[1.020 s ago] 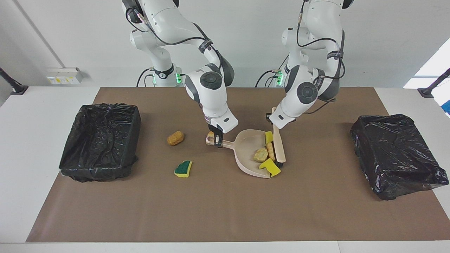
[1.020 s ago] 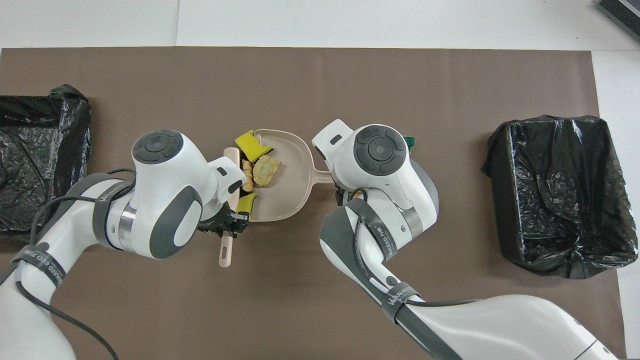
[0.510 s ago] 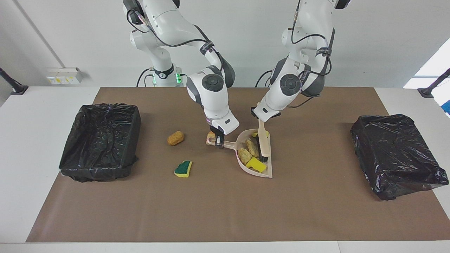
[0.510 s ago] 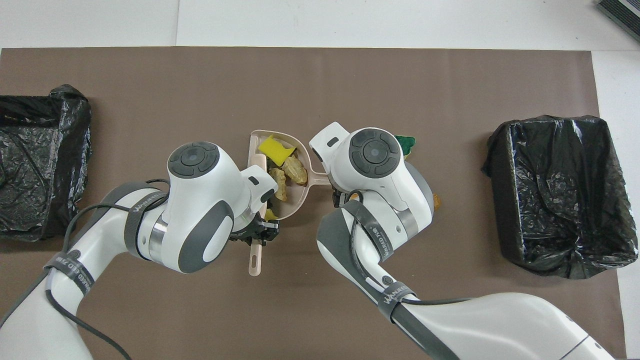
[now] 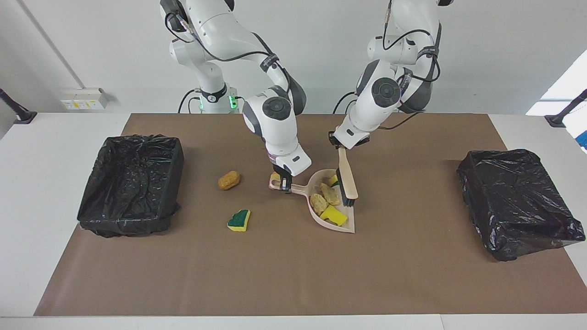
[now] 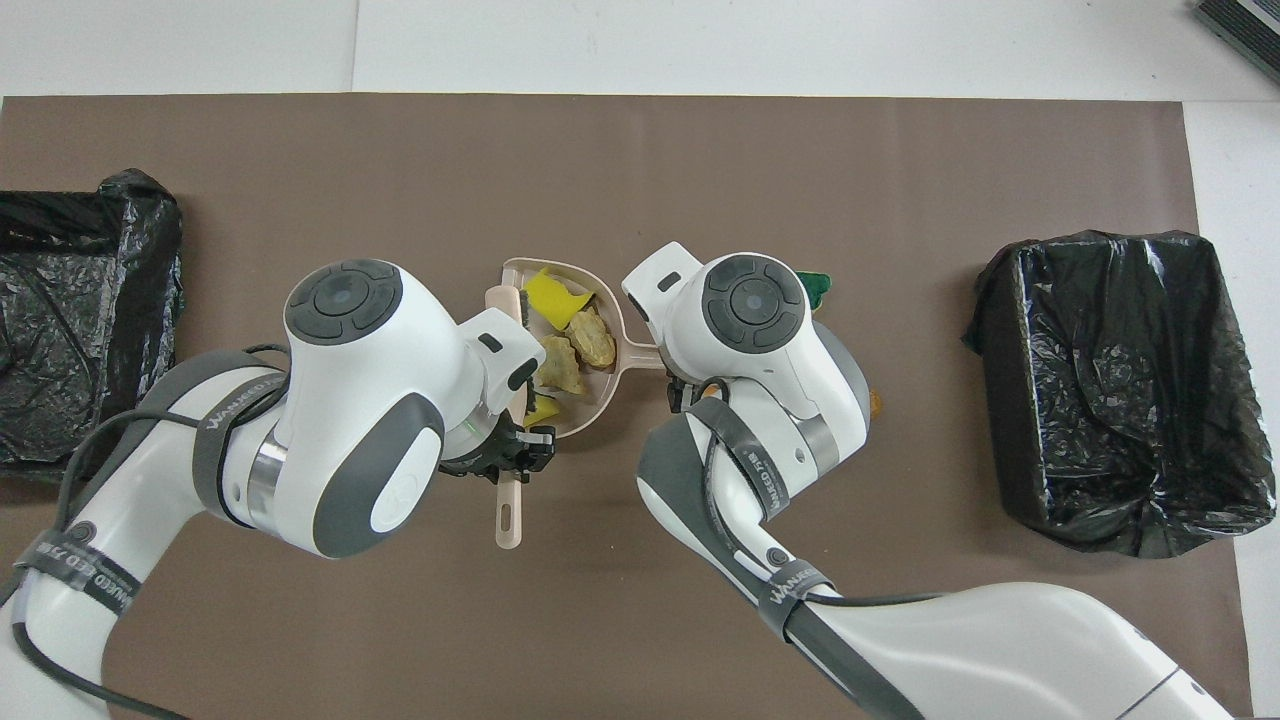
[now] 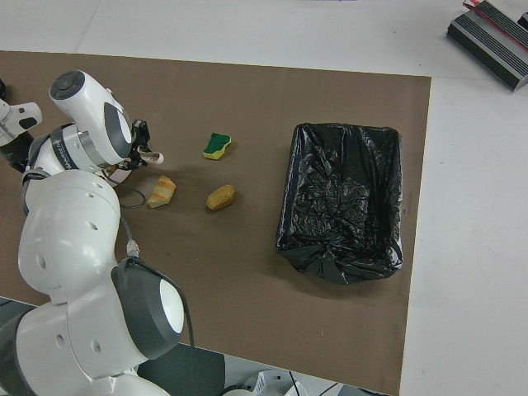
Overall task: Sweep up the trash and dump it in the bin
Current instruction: 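Push the debris into the dustpan with the brush in the left gripper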
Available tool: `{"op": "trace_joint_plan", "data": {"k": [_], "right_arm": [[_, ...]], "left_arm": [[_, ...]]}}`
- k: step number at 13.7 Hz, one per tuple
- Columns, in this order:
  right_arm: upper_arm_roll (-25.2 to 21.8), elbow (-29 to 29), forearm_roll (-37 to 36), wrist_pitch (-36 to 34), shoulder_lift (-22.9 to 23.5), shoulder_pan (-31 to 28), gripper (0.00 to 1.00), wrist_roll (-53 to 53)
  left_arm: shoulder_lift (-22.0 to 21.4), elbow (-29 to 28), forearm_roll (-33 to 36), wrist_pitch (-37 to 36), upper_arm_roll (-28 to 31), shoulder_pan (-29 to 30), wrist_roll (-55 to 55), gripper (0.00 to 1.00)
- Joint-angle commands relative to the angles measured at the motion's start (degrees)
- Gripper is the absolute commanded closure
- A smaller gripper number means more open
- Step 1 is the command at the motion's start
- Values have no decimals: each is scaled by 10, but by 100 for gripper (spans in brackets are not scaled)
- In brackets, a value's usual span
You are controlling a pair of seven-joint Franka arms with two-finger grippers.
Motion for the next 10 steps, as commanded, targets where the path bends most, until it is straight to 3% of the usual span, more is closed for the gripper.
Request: {"op": "trace_joint_plan", "data": {"k": [1,4,6,10], "right_arm": [[5,-5,10,18,5,-10,100,-14],[5,-4,9,17,4,-17,100,-21],[6,-3,10,10,1,-23,100,-35],[7,3,12,-27,-14,-47,100,-71]], "left_arm": [[-7,1,-10,17,-11,-3,-13,100],[-39,-8,-11,-4,-13,2,-12,100],[-81,-23,-11,-69,-9,3,-16,100],[-200,-140,-11,-86,-14,-4,-40,100]]}}
